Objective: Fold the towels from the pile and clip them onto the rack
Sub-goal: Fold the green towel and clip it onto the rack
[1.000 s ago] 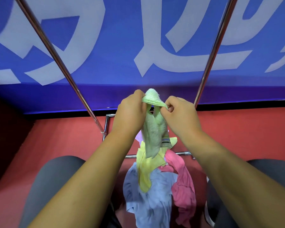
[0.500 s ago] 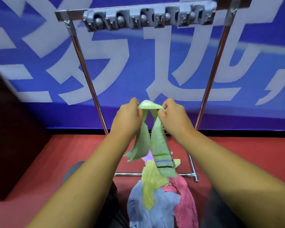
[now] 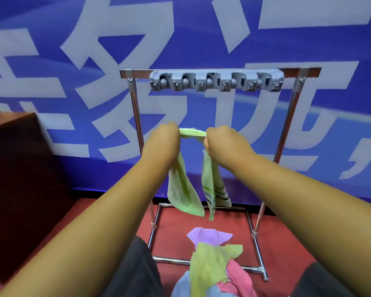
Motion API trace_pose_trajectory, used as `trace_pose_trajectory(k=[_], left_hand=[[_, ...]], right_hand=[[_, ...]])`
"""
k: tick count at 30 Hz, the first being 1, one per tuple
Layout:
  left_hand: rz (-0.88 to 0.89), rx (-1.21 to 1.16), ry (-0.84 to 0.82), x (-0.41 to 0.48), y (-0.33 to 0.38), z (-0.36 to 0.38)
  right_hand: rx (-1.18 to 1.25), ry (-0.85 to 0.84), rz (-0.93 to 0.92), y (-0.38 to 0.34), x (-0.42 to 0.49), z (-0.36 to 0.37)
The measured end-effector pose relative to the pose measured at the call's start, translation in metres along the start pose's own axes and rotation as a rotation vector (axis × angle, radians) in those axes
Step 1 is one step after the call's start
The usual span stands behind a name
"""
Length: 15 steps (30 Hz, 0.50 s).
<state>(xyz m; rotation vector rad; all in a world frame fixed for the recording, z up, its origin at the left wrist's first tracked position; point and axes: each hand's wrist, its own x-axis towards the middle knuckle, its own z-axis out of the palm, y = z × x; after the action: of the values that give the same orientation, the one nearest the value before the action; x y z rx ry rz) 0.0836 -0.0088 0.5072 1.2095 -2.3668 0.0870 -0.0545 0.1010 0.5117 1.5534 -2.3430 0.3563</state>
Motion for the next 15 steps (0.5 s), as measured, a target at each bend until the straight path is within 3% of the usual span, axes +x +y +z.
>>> trace_pose_trajectory(k=[15], left_hand=[[-0.039,0.055,0.140,0.097,-0.059,-0.092]], right_hand=[[0.100,0.155,-0.038,-0.061,0.106,-0.065]])
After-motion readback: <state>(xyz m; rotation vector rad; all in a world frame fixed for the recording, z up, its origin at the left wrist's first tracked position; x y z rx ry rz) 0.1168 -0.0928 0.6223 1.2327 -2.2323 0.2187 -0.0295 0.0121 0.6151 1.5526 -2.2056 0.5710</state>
